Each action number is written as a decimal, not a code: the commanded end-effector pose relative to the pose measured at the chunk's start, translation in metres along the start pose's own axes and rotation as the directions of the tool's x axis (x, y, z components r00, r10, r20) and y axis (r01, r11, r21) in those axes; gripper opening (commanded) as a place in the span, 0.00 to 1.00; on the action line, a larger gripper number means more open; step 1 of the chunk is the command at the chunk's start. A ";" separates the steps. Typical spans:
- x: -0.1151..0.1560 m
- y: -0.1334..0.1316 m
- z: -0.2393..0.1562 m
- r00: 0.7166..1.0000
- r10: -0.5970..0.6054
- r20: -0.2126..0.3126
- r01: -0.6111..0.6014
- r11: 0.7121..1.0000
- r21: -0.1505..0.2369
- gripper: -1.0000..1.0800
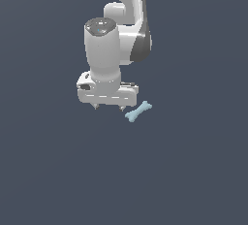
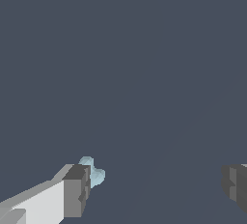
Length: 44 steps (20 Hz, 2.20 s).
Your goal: Pick up the object and move it to a goal position.
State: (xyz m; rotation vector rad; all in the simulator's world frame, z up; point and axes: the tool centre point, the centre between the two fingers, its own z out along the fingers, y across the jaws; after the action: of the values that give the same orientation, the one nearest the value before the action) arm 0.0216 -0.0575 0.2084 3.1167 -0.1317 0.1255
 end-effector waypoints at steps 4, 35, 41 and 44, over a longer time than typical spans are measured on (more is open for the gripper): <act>0.002 0.002 -0.002 1.000 0.007 -0.006 -0.007 1.000 0.002 0.96; -0.025 -0.046 0.039 0.963 0.270 0.010 -0.271 0.962 0.024 0.96; -0.048 -0.070 0.063 0.924 0.382 0.031 -0.383 0.924 0.018 0.96; -0.060 -0.082 0.074 0.899 0.437 0.040 -0.437 0.899 0.012 0.96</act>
State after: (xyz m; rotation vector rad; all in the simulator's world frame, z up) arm -0.0199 0.0210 0.1349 3.0615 -0.7893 0.0823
